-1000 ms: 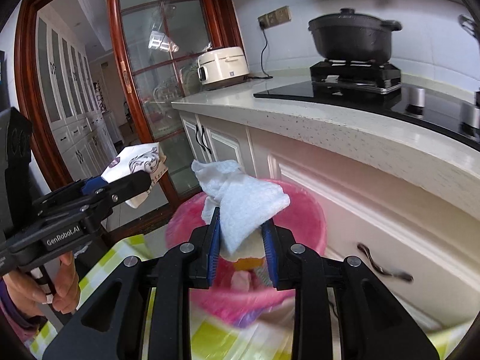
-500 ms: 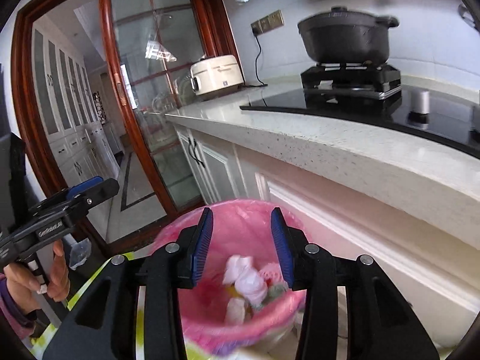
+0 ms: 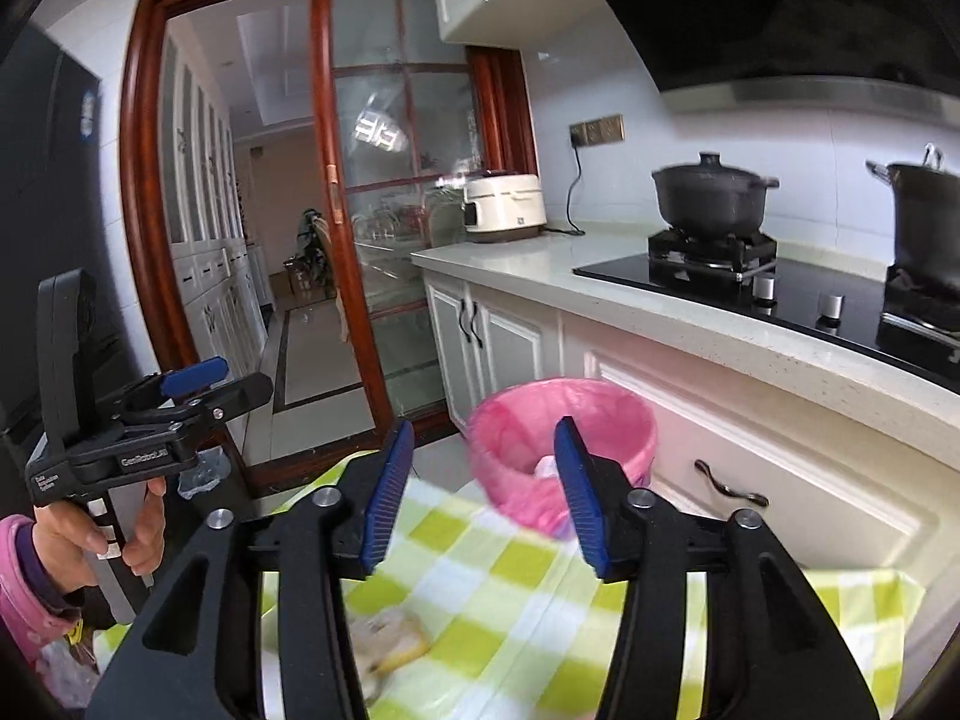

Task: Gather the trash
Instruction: 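Move both tools back over the table, then grasp the white foam sheet with the left tool while the right tool grasps the foam block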

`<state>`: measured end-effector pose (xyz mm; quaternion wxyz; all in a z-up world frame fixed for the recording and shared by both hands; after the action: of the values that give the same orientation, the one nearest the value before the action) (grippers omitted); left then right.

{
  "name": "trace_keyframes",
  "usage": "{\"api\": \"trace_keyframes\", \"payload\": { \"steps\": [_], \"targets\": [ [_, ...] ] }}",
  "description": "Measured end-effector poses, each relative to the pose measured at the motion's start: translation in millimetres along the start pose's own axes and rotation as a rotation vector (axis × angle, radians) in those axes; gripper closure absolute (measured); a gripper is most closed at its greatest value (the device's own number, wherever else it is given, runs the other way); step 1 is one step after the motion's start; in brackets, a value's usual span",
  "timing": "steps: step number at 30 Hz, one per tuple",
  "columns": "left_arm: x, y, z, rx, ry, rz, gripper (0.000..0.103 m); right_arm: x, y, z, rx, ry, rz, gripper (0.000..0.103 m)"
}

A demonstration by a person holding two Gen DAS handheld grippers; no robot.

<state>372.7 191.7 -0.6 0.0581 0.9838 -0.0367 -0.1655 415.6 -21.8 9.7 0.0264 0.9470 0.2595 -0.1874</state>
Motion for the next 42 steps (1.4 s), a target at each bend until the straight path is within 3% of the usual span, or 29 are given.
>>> {"api": "trace_keyframes", "payload": {
  "steps": [6,13,22,35,40,42],
  "targets": [
    [-70,-7,55,-0.053,-0.02,-0.043,0.005,-41,-34,51,0.03,-0.036,0.003,0.042],
    [-101,-10,130,-0.094,-0.083,-0.105,0.005,-39,-61,126,0.119,-0.152,0.005,0.042],
    [-78,15,198,-0.106,-0.182,-0.105,0.005,-40,-67,160,0.12,-0.189,0.019,0.042],
    [-11,17,234,-0.18,-0.311,-0.14,0.006,-34,-43,181,0.136,-0.211,0.024,0.042],
    [3,16,242,-0.174,-0.35,-0.144,0.016,-27,-38,181,0.15,-0.216,0.016,0.042],
    [3,19,241,-0.16,-0.344,-0.134,0.029,-24,-38,182,0.15,-0.216,0.016,0.042]
  ]
}}
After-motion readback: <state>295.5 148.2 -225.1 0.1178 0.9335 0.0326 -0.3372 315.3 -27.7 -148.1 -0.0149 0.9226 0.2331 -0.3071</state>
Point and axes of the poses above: each gripper's, at about its wrist camera, not at the fingertips, and x roughly the way its jaws point, y to its right, z to its underside, the point moved 8 cm from there along x, roughly the way its jaws point, and after that the axes turned 14 degrees about z, right-handed, at the moved point
